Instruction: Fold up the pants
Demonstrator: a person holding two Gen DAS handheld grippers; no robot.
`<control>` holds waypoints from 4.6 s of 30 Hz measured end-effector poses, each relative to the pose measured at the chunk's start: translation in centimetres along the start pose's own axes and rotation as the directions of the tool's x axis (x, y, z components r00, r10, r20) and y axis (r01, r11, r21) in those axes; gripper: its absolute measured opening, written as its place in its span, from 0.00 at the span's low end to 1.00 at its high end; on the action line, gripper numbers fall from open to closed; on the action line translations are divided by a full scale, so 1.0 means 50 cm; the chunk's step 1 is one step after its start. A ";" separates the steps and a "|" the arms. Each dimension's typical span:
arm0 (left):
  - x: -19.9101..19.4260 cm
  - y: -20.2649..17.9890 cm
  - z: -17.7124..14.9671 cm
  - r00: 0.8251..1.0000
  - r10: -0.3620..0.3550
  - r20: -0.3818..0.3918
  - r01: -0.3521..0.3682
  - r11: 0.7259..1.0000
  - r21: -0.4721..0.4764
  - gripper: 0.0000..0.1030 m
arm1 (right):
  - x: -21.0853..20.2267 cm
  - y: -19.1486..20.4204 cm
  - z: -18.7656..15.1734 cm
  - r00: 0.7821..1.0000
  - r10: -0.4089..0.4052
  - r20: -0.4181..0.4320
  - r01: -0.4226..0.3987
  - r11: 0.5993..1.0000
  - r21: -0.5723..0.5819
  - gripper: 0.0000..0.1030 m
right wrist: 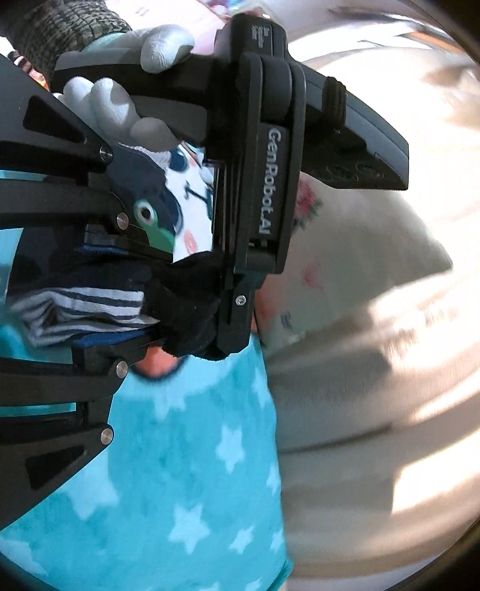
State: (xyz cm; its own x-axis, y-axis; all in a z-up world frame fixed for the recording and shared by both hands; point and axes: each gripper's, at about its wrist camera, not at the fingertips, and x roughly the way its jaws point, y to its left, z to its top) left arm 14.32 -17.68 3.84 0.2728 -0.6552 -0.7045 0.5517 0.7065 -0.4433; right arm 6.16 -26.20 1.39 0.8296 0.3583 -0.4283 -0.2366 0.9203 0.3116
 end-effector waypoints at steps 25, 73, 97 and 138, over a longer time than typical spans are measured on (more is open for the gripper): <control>-0.366 0.189 -0.306 0.840 0.436 0.324 -0.333 0.884 -0.327 0.52 | 0.031 0.176 -0.017 0.965 0.206 -0.160 -0.224 0.969 -0.101 0.67; -0.472 0.360 -0.473 0.640 0.741 0.203 -0.528 0.616 -0.585 0.58 | 0.249 0.402 -0.094 0.897 0.094 -0.432 -0.179 0.971 -0.160 0.62; -0.516 0.383 -0.517 0.567 0.806 0.171 -0.587 0.541 -0.602 0.59 | 0.344 0.544 -0.072 0.864 0.037 -0.502 -0.194 0.945 -0.265 0.65; -0.514 0.431 -0.550 0.628 0.768 0.130 -0.515 0.535 -0.670 0.61 | 0.463 0.632 -0.040 0.772 -0.243 -0.588 -0.067 0.888 -0.455 0.78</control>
State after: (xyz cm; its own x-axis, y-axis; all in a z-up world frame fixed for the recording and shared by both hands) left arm -2.46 21.73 -2.85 0.6969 0.0962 -0.7107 -0.3737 0.8945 -0.2453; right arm 16.86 11.51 -0.38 0.4003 0.1452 -0.9048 -0.4963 0.8644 -0.0809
